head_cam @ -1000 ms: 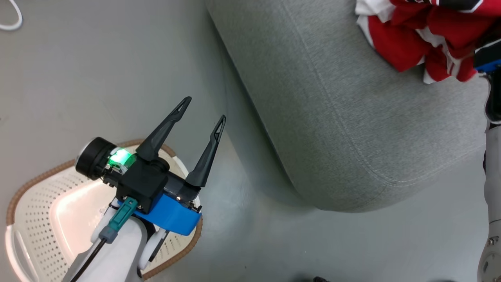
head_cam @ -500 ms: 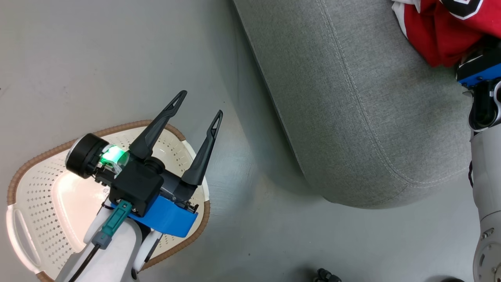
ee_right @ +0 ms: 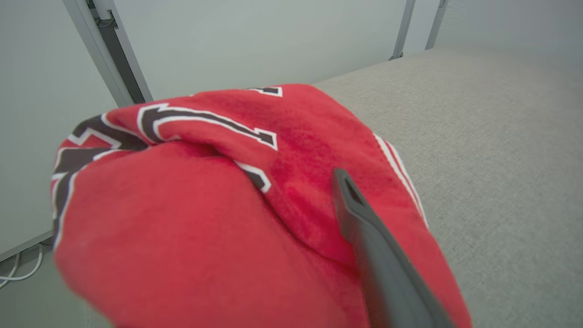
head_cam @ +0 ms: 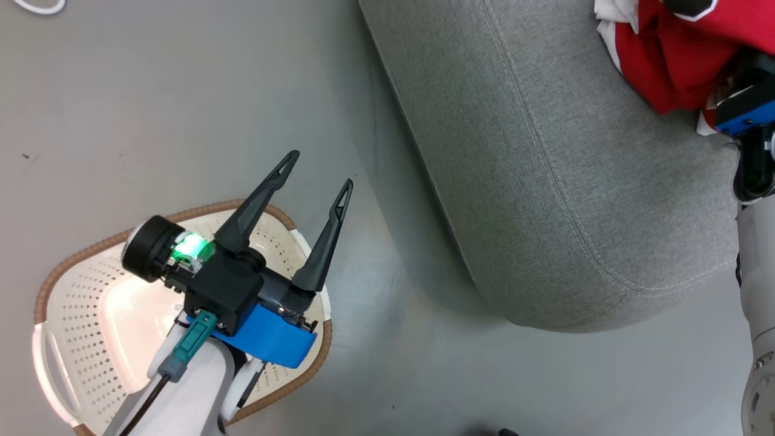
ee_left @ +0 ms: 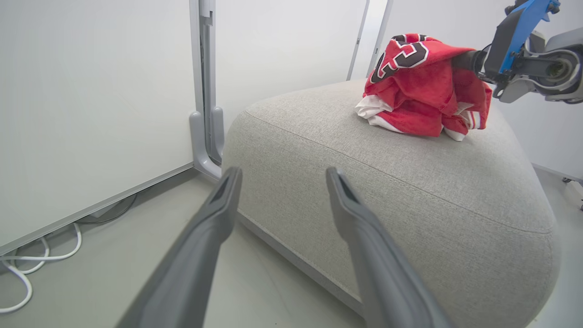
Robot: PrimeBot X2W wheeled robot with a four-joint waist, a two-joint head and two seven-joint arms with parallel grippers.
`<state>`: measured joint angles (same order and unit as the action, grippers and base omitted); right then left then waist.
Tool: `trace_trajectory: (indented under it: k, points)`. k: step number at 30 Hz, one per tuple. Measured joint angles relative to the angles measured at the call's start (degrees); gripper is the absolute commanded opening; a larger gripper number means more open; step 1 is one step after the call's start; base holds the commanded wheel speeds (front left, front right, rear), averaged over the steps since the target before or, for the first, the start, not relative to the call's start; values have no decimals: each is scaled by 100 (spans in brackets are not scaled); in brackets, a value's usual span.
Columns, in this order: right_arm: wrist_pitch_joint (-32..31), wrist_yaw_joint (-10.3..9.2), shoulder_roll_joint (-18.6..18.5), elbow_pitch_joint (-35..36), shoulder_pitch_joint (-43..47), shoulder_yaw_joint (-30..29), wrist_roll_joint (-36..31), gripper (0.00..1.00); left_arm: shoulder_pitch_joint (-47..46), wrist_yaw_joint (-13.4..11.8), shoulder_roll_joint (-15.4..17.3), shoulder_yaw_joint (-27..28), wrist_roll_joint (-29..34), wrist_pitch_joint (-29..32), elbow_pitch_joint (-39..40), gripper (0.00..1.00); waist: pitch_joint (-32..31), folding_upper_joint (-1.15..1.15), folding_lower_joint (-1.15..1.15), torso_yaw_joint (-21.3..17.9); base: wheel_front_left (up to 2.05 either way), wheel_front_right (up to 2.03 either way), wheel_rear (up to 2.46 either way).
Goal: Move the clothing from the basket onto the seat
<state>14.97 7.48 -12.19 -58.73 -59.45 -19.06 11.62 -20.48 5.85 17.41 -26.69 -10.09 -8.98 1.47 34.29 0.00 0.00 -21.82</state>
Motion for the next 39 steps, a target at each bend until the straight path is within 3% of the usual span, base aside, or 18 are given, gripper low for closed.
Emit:
trace_trajectory:
  k: [11,22,39]
  points:
    - [0,0,43,86,609,315,-23,100,2,-1,-299,-75,-254,-376,-740,100,-528,0,0,117,0,0,0]
    - [2,0,-60,619,1572,784,-71,100,182,-25,-770,-29,-509,-593,-1538,100,-1376,0,0,388,0,0,0]
    - [-64,0,-67,1986,3417,990,108,100,1233,9,-1273,882,-597,-602,-1793,100,-2687,0,-2,1210,0,0,0]
